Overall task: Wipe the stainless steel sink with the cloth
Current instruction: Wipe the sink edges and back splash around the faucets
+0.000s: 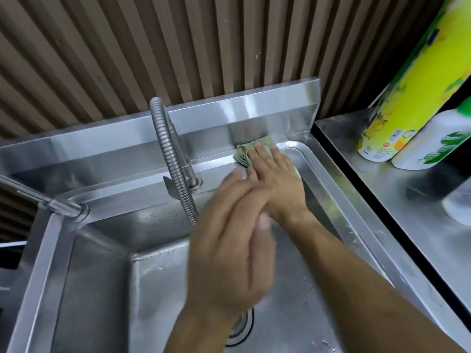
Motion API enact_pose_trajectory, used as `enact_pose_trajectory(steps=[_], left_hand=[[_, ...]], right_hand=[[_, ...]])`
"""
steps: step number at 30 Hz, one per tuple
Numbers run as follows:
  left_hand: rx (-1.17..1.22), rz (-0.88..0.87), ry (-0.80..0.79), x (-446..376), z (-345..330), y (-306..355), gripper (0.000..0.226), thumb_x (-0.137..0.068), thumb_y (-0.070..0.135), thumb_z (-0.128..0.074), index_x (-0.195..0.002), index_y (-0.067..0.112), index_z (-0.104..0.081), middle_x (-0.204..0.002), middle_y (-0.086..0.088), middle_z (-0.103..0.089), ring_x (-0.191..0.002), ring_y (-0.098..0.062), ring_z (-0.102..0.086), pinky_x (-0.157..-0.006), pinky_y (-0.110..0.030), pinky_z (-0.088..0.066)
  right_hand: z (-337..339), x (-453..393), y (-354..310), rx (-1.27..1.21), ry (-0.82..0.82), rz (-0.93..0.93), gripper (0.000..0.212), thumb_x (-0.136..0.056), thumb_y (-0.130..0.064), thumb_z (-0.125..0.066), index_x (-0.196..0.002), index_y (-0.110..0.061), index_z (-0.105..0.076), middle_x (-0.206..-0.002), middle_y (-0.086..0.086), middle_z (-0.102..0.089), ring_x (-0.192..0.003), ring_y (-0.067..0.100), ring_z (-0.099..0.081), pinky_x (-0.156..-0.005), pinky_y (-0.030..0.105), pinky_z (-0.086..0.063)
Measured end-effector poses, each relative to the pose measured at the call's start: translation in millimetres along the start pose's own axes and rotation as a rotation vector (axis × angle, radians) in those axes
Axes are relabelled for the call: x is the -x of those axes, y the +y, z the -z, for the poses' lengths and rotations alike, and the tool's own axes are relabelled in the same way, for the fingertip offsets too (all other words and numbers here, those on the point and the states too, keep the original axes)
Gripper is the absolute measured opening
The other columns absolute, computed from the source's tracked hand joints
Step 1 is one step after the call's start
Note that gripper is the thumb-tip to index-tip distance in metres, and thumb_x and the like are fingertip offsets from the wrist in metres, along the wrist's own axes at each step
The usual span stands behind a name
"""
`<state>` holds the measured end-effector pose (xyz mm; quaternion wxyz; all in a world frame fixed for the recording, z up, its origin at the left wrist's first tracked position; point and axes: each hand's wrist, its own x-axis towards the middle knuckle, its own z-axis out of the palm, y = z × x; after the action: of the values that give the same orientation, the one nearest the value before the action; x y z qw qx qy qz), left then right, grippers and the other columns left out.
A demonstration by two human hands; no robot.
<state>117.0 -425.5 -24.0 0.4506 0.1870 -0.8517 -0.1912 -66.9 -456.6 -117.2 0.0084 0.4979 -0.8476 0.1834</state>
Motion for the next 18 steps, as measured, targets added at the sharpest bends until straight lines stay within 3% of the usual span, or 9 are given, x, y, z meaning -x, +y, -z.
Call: enact_pose_trajectory(steps=[3,6,8,13,18], left_hand=[[-0.129,0.291,-0.218,-31.1,-63.6,-40.0,0.047,-0.103,0.020,-0.034,-0.144,0.006,-0.052,-0.153,-0.012,-0.049,-0.151,-0.029,-0.031,-0.124,-0.044,-0.027],[-0.418,0.558,-0.369,-39.5,-98.7,-93.1,0.058,-0.108,0.032,-0.020,-0.163,0.015,-0.014,-0.173,-0.002,-0.005,-0.159,-0.024,0.006,-0.129,-0.044,-0.003],[-0.552,0.541,-0.407,-28.7,-107.5,-115.6,0.061,-0.107,0.038,-0.008,-0.165,0.018,-0.004,-0.172,0.002,0.005,-0.158,-0.022,0.010,-0.128,-0.043,0.003],[-0.652,0.405,-0.419,-15.4,-100.4,-136.0,0.062,-0.107,0.043,-0.007,-0.164,0.019,-0.013,-0.171,0.001,-0.009,-0.159,-0.018,-0.003,-0.128,-0.036,0.000],[-0.681,0.334,-0.439,-13.7,-96.2,-140.7,0.061,-0.108,0.043,-0.010,-0.163,0.017,-0.016,-0.170,-0.002,-0.014,-0.158,-0.020,-0.007,-0.128,-0.038,-0.006]], right_hand=[[3.6,0.5,8.3,0.003,-0.054,0.026,0.064,-0.102,-0.048,-0.015,-0.163,-0.028,-0.022,-0.171,-0.006,-0.012,-0.159,0.023,-0.002,-0.129,0.041,-0.006],[6.5,0.2,0.0,-0.092,-0.017,-0.012,0.063,-0.104,-0.046,-0.015,-0.162,-0.022,-0.027,-0.171,0.000,-0.016,-0.159,0.025,-0.004,-0.129,0.040,-0.004],[5.8,0.7,-2.1,-0.099,0.008,-0.027,0.068,-0.101,-0.047,-0.011,-0.161,-0.021,-0.027,-0.171,0.002,-0.017,-0.159,0.025,-0.007,-0.129,0.042,-0.006],[-3.8,-4.6,-2.3,-0.063,0.043,-0.080,0.059,-0.108,-0.046,-0.027,-0.162,-0.024,-0.022,-0.172,0.005,-0.006,-0.159,0.026,-0.003,-0.129,0.045,-0.006],[-1.8,-8.3,-2.2,-0.044,0.076,-0.121,0.054,-0.110,-0.039,-0.027,-0.161,-0.023,-0.026,-0.171,0.004,-0.013,-0.159,0.025,-0.008,-0.129,0.042,-0.006]])
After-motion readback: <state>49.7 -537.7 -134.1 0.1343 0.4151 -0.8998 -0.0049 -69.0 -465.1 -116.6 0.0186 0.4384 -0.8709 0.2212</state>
